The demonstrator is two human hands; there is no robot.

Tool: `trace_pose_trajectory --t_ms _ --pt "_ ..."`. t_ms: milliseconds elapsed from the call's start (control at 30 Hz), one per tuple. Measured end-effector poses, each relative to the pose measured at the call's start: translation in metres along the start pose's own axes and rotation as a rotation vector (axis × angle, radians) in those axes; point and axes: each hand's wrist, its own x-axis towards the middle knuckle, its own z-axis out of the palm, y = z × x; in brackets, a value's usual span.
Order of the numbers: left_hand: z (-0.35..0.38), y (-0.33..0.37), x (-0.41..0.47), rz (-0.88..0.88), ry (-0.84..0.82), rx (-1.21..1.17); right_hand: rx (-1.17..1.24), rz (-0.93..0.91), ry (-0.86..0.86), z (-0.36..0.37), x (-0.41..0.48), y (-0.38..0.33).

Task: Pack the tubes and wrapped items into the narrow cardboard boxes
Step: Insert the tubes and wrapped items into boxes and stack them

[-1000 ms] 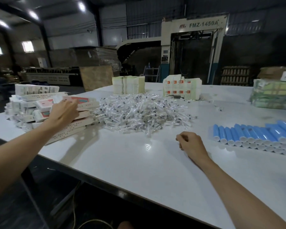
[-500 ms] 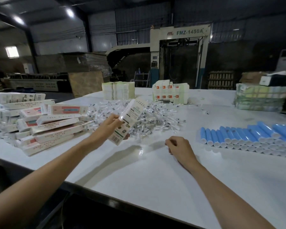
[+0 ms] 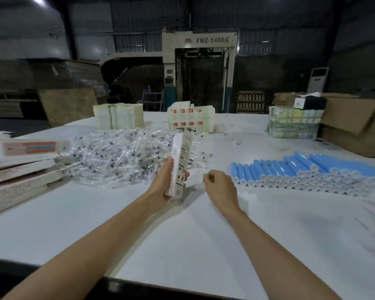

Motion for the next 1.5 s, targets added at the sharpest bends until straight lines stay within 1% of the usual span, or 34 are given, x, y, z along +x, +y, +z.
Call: trace_pose_trajectory --t_ms 67,133,200,300,433,533,633,800,933,1000,1067,1200,1267,1333,1367,1433,1500 --pt "0.002 -0.006 0.002 -0.057 0.043 -0.086 -0.09 0.026 0.082 -0.011 0.013 0.005" --pt "-0.001 -0.009 0.005 -0.047 0.109 0.027 -0.226 0.025 0.11 -0.018 0.028 0.012" --pt "-0.006 -0.011 0.005 -0.011 0.133 0.122 -0.388 -0.002 0.075 -0.02 0.044 0.022" --pt "-0.012 -0.01 0.004 0.049 0.12 0.095 -0.637 -0.029 -0.006 -0.018 0.061 0.036" --pt "-0.013 -0.01 0.001 0.113 0.062 0.083 -0.886 -0.076 -0.067 -0.009 0.07 0.052" --pt "-0.011 -0.011 0.0 0.117 0.07 0.074 -0.967 -0.105 -0.078 -0.003 0.07 0.054" --pt "-0.007 -0.011 -0.003 0.131 0.053 0.145 -0.995 -0.097 -0.065 0.0 0.064 0.047" --pt "-0.004 -0.012 -0.011 0.128 0.023 0.21 -0.94 -0.038 -0.047 -0.01 0.049 0.04" --pt "-0.004 -0.012 -0.013 0.16 0.035 0.193 -0.781 0.059 -0.159 -0.029 0.043 0.029" --pt "-0.003 -0.011 -0.013 0.212 0.054 0.226 -0.746 0.089 -0.234 -0.036 0.039 0.025" --pt "-0.003 -0.008 -0.016 0.266 0.086 0.263 -0.754 0.105 -0.274 -0.04 0.033 0.024" --pt "-0.005 -0.005 -0.019 0.319 0.136 0.299 -0.805 0.059 -0.229 -0.037 0.016 0.022" --pt "-0.004 -0.004 -0.021 0.325 0.137 0.297 -0.734 0.059 -0.223 -0.037 0.014 0.021" --pt "-0.003 -0.002 -0.023 0.321 0.134 0.295 -0.549 0.085 -0.19 -0.044 0.02 0.016" --pt "-0.002 -0.001 -0.023 0.32 0.129 0.295 -0.413 0.09 -0.151 -0.05 0.025 0.011" --pt "-0.001 -0.001 -0.023 0.325 0.114 0.297 -0.082 0.086 -0.033 -0.063 0.033 -0.004" --pt "0.0 -0.001 -0.022 0.327 0.099 0.31 0.326 0.057 0.062 -0.075 0.038 -0.027"
